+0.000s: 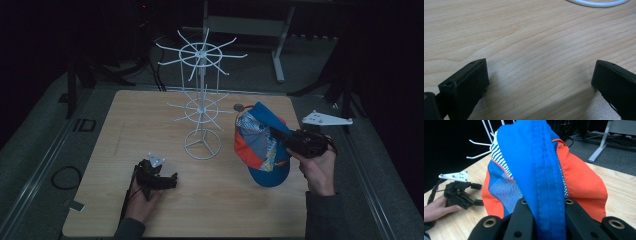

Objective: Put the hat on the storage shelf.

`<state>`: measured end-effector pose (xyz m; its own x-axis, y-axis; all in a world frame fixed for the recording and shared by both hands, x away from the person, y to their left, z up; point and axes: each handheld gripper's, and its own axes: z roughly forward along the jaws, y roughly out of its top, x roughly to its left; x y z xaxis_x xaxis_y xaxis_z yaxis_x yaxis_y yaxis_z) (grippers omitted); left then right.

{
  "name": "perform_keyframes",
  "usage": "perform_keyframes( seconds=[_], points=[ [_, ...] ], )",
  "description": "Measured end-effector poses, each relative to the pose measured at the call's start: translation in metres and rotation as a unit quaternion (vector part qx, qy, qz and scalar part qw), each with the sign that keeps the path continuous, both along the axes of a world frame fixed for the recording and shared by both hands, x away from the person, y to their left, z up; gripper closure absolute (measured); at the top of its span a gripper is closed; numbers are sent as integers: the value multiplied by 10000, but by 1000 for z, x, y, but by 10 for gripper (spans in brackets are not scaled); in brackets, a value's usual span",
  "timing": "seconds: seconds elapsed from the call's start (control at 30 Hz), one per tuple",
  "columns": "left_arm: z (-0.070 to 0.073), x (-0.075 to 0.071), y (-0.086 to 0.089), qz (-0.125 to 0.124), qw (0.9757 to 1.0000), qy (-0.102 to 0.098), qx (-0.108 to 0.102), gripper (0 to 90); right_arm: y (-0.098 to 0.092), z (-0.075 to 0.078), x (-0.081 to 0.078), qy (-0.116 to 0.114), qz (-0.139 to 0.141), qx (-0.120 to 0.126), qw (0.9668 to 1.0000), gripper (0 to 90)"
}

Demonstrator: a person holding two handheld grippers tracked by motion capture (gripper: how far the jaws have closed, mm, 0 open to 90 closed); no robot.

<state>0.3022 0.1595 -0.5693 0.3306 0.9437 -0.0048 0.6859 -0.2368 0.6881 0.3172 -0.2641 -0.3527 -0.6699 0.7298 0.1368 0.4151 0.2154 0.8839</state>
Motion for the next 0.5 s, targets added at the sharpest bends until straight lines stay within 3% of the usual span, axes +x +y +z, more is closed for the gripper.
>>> perform_keyframes(
  seconds=[0.5],
  points=[
    [0,0,0,0,10000,2,0,14,-4,13,-3,-77,67,144,9998,868]
  ],
)
